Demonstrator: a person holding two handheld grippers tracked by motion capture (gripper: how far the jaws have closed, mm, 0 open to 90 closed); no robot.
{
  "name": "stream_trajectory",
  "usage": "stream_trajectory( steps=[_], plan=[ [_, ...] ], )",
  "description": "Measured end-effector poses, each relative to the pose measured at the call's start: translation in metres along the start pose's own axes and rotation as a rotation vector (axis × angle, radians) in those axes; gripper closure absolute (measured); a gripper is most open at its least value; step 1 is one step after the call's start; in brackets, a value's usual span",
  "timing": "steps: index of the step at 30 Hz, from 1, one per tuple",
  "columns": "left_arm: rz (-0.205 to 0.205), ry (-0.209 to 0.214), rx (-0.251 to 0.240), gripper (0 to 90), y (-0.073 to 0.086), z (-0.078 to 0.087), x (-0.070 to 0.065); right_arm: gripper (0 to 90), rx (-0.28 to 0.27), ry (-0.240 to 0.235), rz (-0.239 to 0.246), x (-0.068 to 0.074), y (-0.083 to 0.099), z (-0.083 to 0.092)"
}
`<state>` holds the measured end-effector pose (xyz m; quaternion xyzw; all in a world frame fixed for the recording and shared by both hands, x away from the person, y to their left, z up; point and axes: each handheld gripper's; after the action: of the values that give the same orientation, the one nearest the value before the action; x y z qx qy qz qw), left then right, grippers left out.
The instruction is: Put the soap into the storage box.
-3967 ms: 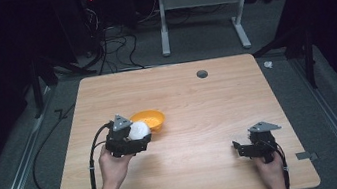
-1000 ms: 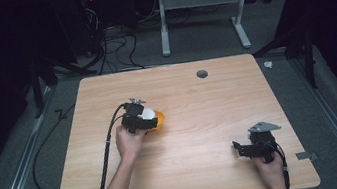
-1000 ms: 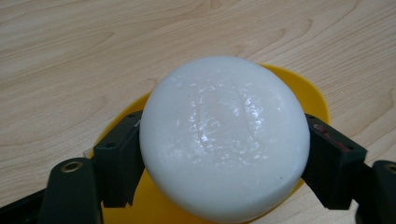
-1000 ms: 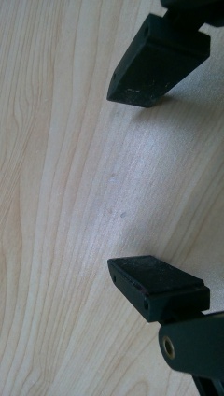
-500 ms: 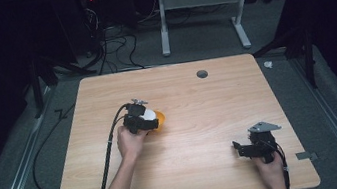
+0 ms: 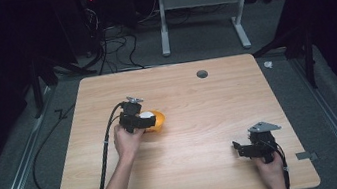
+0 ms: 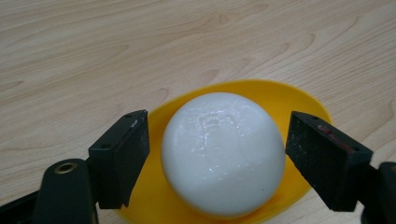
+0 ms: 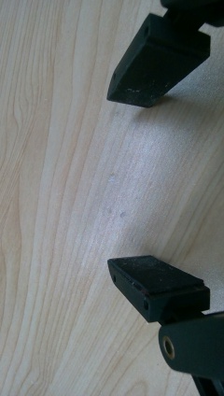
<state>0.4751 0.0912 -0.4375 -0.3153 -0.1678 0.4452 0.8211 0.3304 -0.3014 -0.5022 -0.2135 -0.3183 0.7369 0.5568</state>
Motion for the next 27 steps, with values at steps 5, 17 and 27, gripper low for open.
stream_trajectory(
  steps=[5, 17, 27],
  plan=[
    [-0.004, -0.006, -0.029, 23.0, -0.001, 0.009, 0.001, 17.7, 0.001, 0.001, -0.002, 0.000, 0.000, 0.000],
    [-0.015, -0.004, -0.053, 22.5, 0.000, 0.025, 0.005, 17.6, 0.000, 0.001, 0.001, 0.000, 0.000, 0.000],
    [-0.011, -0.006, -0.078, 21.9, 0.002, 0.037, 0.009, 17.6, 0.000, 0.001, 0.003, 0.000, 0.000, 0.000]
  ],
)
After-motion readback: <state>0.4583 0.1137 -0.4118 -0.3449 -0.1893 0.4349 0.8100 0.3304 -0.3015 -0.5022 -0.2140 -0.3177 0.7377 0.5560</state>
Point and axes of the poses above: each handheld gripper's, and its own axes: z roughly backward along the jaws, y roughly out of its underside, x roughly to its left, and after that the axes turned 4 degrees about -z, right-handed
